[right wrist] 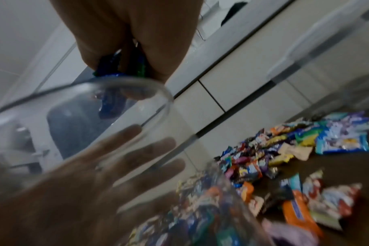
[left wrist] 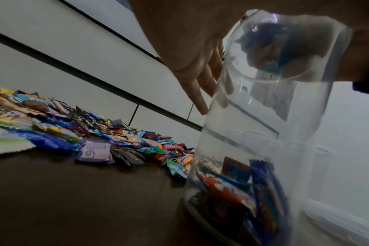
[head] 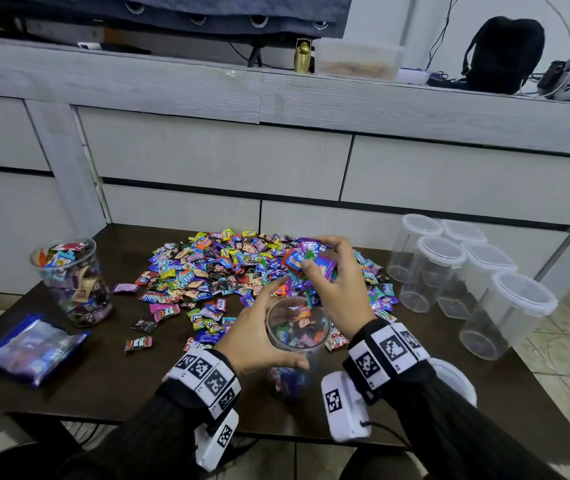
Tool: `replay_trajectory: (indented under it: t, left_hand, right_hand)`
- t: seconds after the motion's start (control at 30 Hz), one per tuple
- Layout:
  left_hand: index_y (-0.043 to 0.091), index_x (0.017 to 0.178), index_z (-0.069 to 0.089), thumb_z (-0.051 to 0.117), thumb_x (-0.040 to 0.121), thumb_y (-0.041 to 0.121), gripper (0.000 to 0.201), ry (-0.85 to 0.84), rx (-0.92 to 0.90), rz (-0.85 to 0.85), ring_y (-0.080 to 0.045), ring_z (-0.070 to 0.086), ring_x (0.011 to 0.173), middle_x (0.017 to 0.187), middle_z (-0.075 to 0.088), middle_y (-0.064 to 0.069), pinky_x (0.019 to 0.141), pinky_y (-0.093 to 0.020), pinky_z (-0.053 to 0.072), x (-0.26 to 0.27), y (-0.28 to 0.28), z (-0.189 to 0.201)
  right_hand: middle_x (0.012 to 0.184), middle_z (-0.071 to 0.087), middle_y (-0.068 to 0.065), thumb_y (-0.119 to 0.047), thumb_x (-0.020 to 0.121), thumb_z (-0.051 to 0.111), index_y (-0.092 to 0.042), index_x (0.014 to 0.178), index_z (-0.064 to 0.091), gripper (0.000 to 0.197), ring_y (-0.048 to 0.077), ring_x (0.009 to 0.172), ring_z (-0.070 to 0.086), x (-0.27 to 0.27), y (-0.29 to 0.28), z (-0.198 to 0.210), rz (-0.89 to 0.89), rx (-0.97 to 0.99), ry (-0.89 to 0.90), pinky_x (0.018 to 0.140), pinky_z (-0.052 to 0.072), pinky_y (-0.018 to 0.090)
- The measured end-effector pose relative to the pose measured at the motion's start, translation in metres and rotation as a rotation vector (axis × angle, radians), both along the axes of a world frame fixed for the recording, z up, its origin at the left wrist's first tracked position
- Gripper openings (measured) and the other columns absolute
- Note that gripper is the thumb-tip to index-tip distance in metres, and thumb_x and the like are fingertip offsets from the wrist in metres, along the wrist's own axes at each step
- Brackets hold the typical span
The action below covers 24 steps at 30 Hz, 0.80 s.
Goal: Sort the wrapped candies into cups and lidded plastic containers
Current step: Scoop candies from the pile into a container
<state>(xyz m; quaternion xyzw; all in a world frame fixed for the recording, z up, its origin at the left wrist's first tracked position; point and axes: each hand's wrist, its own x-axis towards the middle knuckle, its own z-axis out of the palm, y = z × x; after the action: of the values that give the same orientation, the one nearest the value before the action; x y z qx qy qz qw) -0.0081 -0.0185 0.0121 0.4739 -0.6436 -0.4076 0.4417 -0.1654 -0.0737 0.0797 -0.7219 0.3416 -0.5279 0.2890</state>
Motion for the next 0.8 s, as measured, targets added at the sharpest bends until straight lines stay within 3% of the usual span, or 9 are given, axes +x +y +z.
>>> replay_trajectory:
  t: [0.1,0.2,0.27,0.33,0.43,0.5,0.57,0.63,0.8]
  left_hand:
    - [0.054,0.129,0.023,0.094,0.039,0.055,0.115,-0.058,0.012,0.042,0.009,0.059,0.110,0.111,0.064,0.031,0.088,-0.007,0.046,0.001,-0.001,-0.001]
    - [0.045,0.119,0.040,0.092,0.044,0.052,0.092,-0.113,-0.044,0.075,0.011,0.060,0.106,0.110,0.063,0.032,0.086,-0.006,0.046,0.000,-0.001,0.000]
    - [0.041,0.122,0.042,0.091,0.045,0.052,0.092,-0.112,-0.055,0.070,0.010,0.061,0.106,0.112,0.063,0.033,0.088,-0.008,0.046,-0.001,-0.002,0.000]
    - [0.042,0.133,0.034,0.092,0.045,0.049,0.106,-0.094,-0.034,0.057,0.005,0.062,0.108,0.114,0.067,0.021,0.093,-0.016,0.049,-0.001,-0.004,-0.001]
    - [0.052,0.129,0.029,0.093,0.046,0.045,0.104,-0.100,-0.036,0.050,0.003,0.064,0.107,0.115,0.067,0.017,0.095,-0.021,0.051,0.000,-0.004,0.000]
    - [0.045,0.135,0.031,0.094,0.050,0.039,0.106,-0.088,-0.040,0.033,-0.002,0.065,0.109,0.119,0.067,0.011,0.098,-0.030,0.051,-0.001,-0.004,0.002]
    - [0.040,0.136,0.033,0.093,0.051,0.040,0.104,-0.100,-0.060,0.032,0.000,0.063,0.111,0.121,0.065,0.012,0.099,-0.025,0.049,-0.001,-0.003,0.003]
    - [0.045,0.128,0.038,0.091,0.052,0.044,0.093,-0.132,-0.093,0.038,0.006,0.059,0.113,0.121,0.063,0.018,0.095,-0.014,0.045,-0.001,-0.002,0.005]
    - [0.040,0.119,0.049,0.090,0.052,0.043,0.079,-0.142,-0.126,0.058,0.003,0.063,0.106,0.110,0.067,0.020,0.089,-0.016,0.049,-0.002,-0.002,0.004]
  right_hand:
    - [0.102,0.058,-0.012,-0.017,0.088,0.065,-0.024,0.113,0.050,0.030,0.000,0.099,0.056,0.002,0.009,-0.013,0.047,0.038,0.030,0.081,0.044,0.013]
    - [0.100,0.061,0.000,-0.016,0.088,0.066,-0.028,0.113,0.049,0.033,0.012,0.096,0.061,-0.001,0.014,-0.018,0.120,0.051,0.065,0.079,0.053,0.030]
    - [0.096,0.060,-0.002,-0.015,0.087,0.066,-0.037,0.109,0.045,0.037,-0.001,0.091,0.060,-0.004,0.015,-0.020,0.150,0.000,0.135,0.074,0.052,0.018]
    - [0.095,0.058,-0.004,-0.016,0.088,0.064,-0.036,0.109,0.043,0.036,-0.009,0.092,0.057,-0.008,0.015,-0.022,0.183,-0.012,0.229,0.070,0.050,0.009]
    - [0.097,0.059,0.002,-0.018,0.089,0.062,-0.028,0.113,0.045,0.031,0.002,0.088,0.060,-0.011,0.014,-0.023,0.194,-0.027,0.337,0.071,0.053,0.018]
    - [0.092,0.059,0.000,-0.016,0.087,0.062,-0.019,0.112,0.049,0.028,0.005,0.080,0.058,-0.010,0.015,-0.023,0.192,-0.102,0.370,0.067,0.048,0.012]
    - [0.090,0.058,-0.003,-0.013,0.085,0.060,-0.013,0.108,0.051,0.025,0.006,0.076,0.055,-0.009,0.017,-0.021,0.203,-0.182,0.426,0.065,0.043,0.011]
    - [0.087,0.061,-0.001,-0.012,0.083,0.058,-0.012,0.105,0.054,0.022,0.008,0.072,0.054,-0.008,0.017,-0.019,0.218,-0.228,0.505,0.065,0.043,0.018]
    - [0.080,0.060,0.006,-0.011,0.084,0.054,-0.007,0.091,0.056,0.008,0.015,0.071,0.049,-0.005,0.015,-0.014,0.254,-0.310,0.661,0.065,0.038,0.028]
